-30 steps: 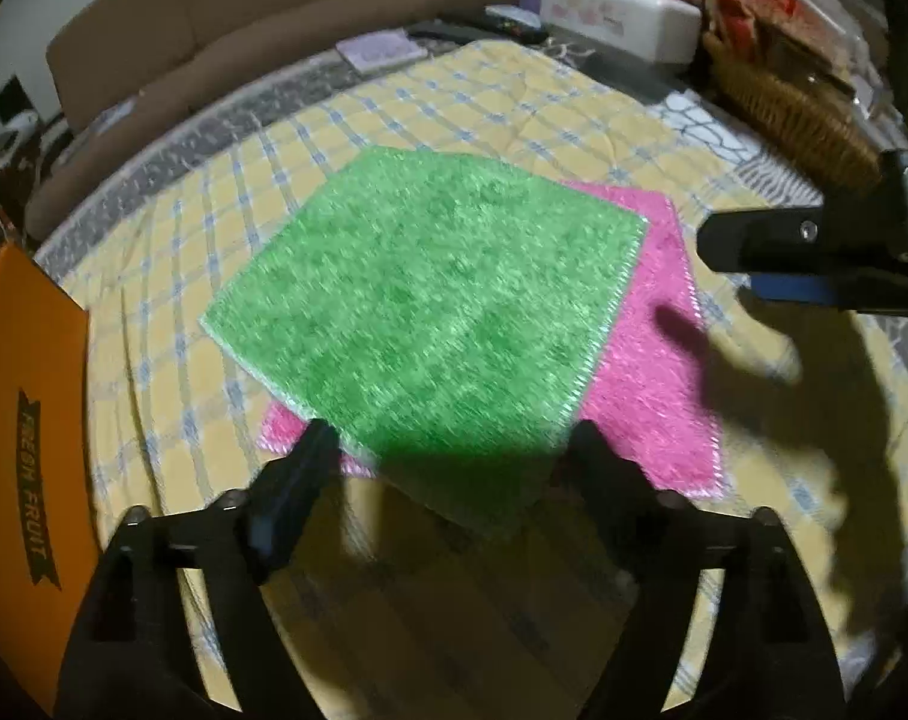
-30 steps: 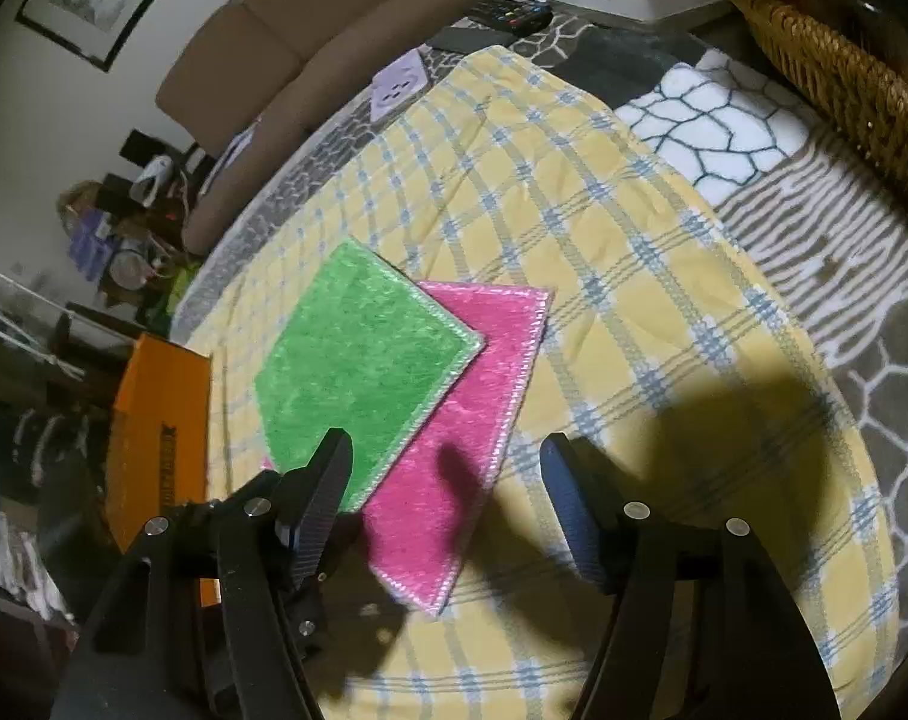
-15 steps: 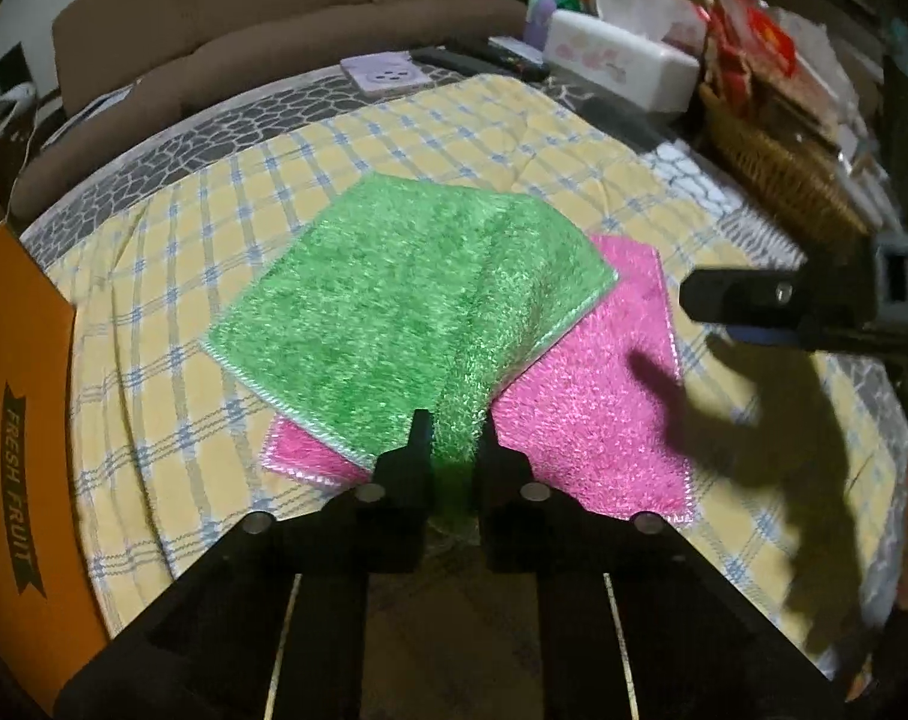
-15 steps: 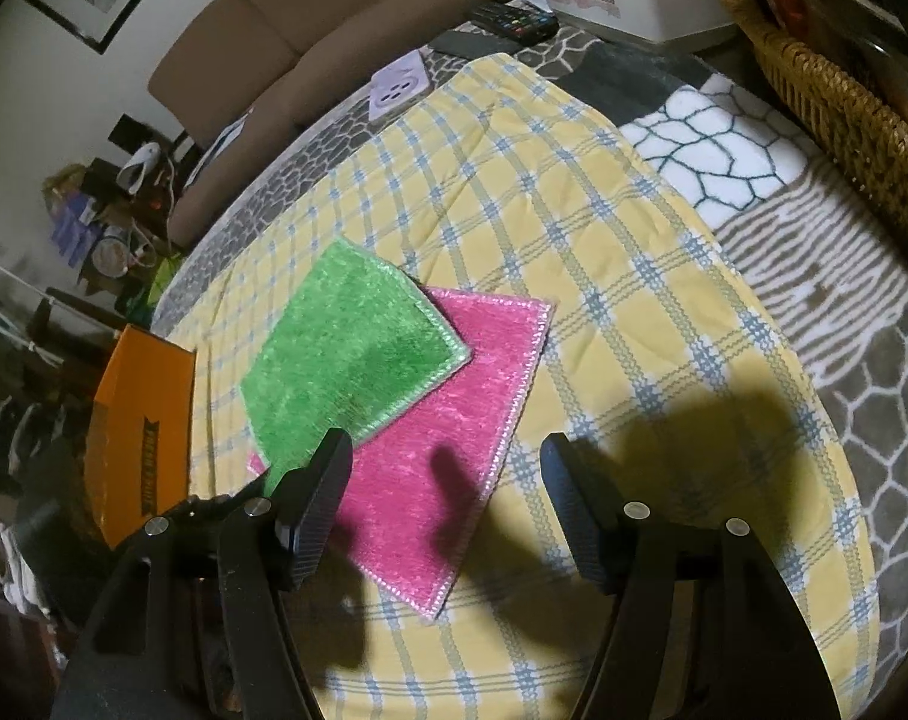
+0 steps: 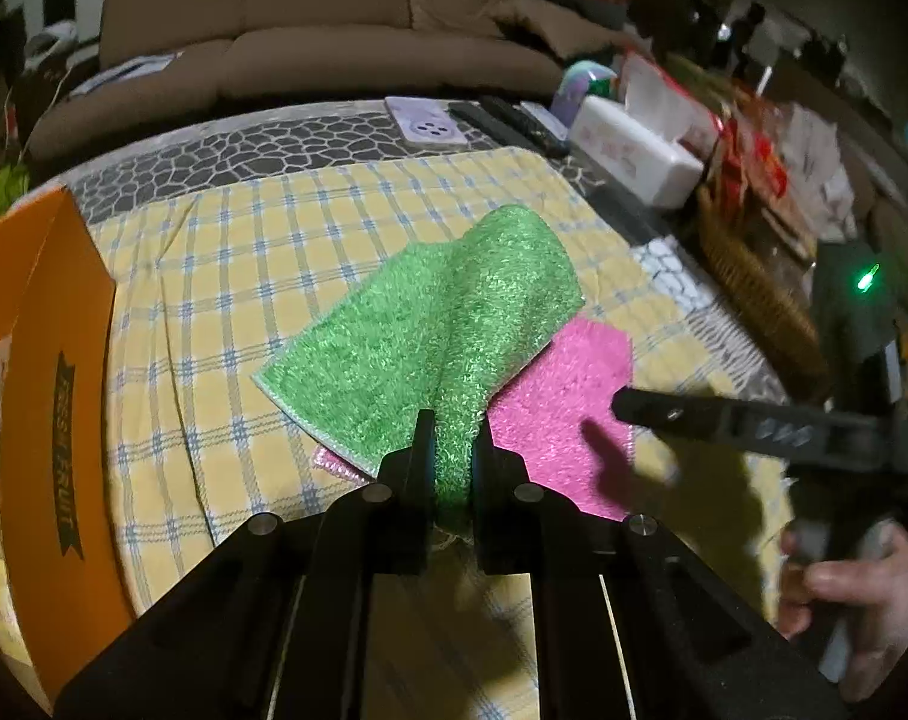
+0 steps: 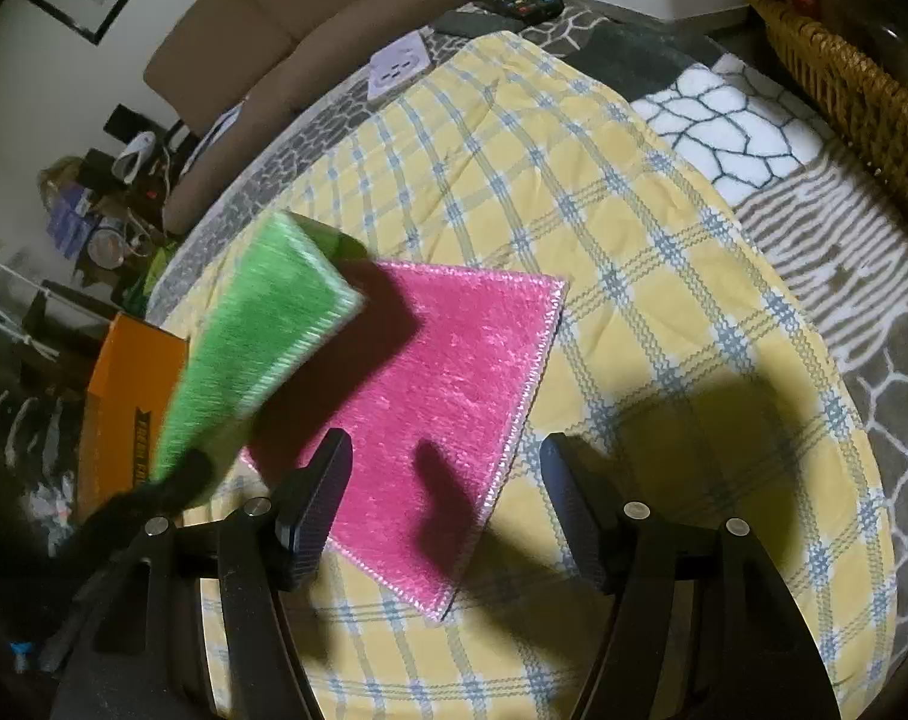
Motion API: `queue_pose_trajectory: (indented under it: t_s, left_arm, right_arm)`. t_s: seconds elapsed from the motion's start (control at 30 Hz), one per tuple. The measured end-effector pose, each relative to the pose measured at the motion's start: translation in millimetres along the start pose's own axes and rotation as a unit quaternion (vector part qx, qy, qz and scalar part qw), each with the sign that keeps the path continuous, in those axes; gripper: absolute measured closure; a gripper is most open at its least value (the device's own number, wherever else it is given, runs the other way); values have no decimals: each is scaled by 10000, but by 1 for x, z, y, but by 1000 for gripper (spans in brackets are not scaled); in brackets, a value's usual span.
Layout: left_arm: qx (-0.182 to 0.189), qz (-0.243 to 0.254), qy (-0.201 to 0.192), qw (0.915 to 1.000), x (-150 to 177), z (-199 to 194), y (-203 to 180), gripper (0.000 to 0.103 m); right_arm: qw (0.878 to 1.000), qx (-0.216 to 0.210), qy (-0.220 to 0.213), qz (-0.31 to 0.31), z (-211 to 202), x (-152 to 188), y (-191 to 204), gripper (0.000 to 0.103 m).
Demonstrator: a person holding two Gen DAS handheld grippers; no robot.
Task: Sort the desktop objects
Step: 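Pinch the green cloth with left tool while right tool reaches the pink cloth, then lift the green cloth with left tool while right tool lifts the pink cloth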
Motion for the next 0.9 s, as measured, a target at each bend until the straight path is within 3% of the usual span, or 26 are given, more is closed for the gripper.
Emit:
queue_pose_trajectory:
  t_s: [0.23,0.47,0.6,0.77,0.9]
  left_arm:
    - [83,-281,5,9996,-1,-12,14,94]
    - [50,-340,9,9994,-1,-22,25,94]
    - [101,-428,62,9990,3,-21,29,94]
    - [169,-443,173,9987,11,-16,26,94]
    - [203,-417,239,9986,16,-12,20,94]
  right_arm:
    - [9962,609,25,-618,15,7,13,35]
    - [9891,905,37,-1163,30,15,36,34]
    - [9942,557,40,-917,31,14,39,62]
    - [9991,-402,133,-33,30,13,33,63]
    - [9968,-644,325,351,37,16,29,60]
Point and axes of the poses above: each gripper's, at about its wrist camera, not at the fingertips, and z roughly the way its jaws point, y to its left, x to its underside, the point moved 3 cm from there along z, roughly the way its jaws point, and after that the axes turned 9 degrees about -y, right-handed, at the moved point
